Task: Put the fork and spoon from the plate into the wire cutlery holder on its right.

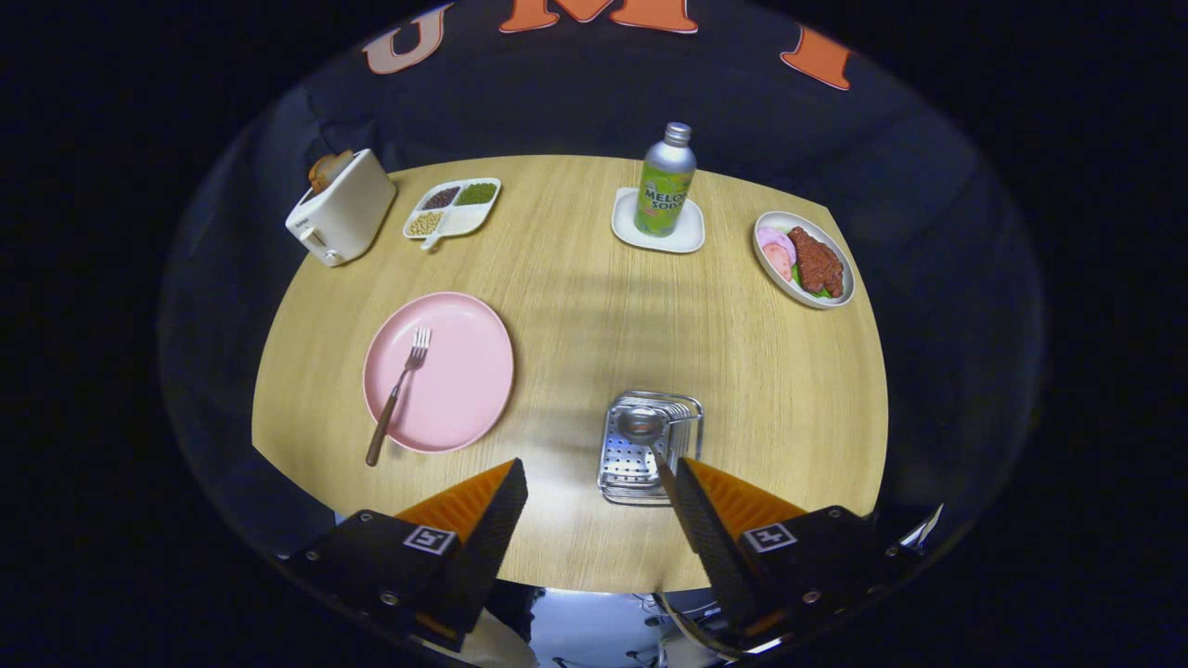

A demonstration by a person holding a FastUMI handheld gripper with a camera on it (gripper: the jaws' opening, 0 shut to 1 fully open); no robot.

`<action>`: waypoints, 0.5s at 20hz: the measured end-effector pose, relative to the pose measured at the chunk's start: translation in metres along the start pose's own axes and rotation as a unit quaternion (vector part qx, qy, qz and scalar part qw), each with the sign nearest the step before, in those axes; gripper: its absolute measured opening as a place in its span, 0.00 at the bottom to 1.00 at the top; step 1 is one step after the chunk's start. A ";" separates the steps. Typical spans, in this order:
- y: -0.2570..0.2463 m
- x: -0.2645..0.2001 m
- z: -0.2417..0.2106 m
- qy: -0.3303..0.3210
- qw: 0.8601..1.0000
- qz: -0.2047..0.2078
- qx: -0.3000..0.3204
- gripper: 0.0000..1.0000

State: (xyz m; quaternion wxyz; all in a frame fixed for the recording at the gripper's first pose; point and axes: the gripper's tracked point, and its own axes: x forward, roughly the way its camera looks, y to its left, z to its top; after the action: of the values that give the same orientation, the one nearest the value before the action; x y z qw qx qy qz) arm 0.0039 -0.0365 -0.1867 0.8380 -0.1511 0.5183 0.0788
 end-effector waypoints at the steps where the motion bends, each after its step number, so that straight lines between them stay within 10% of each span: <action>1: 0.010 0.000 0.004 -0.013 1.000 0.003 -0.002 1.00; 10: 0.106 0.024 0.020 -0.096 0.995 0.027 -0.004 1.00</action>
State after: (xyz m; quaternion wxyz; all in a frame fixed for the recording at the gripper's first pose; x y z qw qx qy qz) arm 0.0013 0.0700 -0.2180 0.8809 -0.1320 0.4392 0.1173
